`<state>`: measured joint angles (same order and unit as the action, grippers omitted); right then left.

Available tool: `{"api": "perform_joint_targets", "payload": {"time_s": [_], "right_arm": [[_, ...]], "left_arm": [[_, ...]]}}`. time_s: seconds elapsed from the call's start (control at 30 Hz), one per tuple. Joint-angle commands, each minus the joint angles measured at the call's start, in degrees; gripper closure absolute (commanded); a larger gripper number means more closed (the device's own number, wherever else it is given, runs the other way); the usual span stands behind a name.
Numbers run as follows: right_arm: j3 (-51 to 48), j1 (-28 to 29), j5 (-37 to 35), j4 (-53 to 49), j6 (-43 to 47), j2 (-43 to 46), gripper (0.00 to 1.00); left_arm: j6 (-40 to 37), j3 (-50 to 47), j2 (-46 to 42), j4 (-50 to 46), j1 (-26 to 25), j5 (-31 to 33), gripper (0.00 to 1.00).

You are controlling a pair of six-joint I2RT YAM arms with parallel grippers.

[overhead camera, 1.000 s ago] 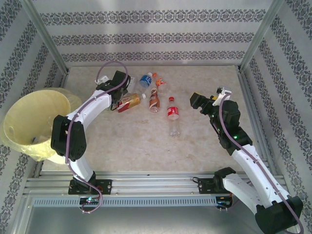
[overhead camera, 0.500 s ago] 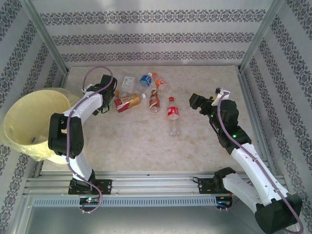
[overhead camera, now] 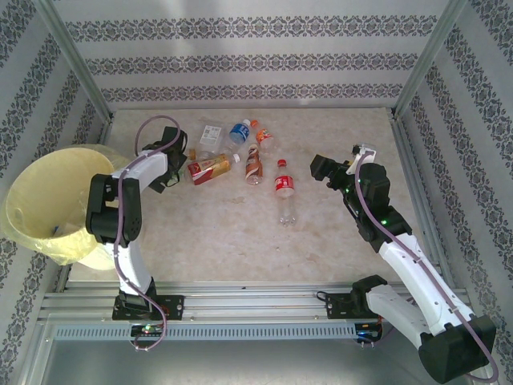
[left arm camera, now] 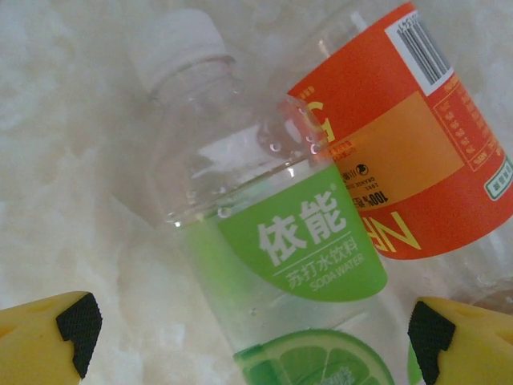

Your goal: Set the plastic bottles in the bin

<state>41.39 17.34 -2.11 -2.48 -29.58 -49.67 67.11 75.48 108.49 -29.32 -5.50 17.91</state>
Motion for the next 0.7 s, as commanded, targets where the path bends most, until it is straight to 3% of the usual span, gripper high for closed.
{"api": "perform_joint_targets", "payload": {"time_s": [0.0,0.37,0.67], "right_arm": [[1.68,-0.53,-0.10,-0.80,1.01,0.01,0.02],[1.24,-0.56,-0.41,-1.15,0.94,-0.21,0.02],[1.33,-0.53,0.30,-0.46,0.69,-1.69,0.02]], "left_arm": [[-0.33,2.81,2.88,1.64,0.75,-0.42,0.01],[2.48,-1.75,5.42,7.38,1.70,-2.19,0.10],[0.88,-5.85,2.73,8.64,2.35,-1.52,0.27]]}}
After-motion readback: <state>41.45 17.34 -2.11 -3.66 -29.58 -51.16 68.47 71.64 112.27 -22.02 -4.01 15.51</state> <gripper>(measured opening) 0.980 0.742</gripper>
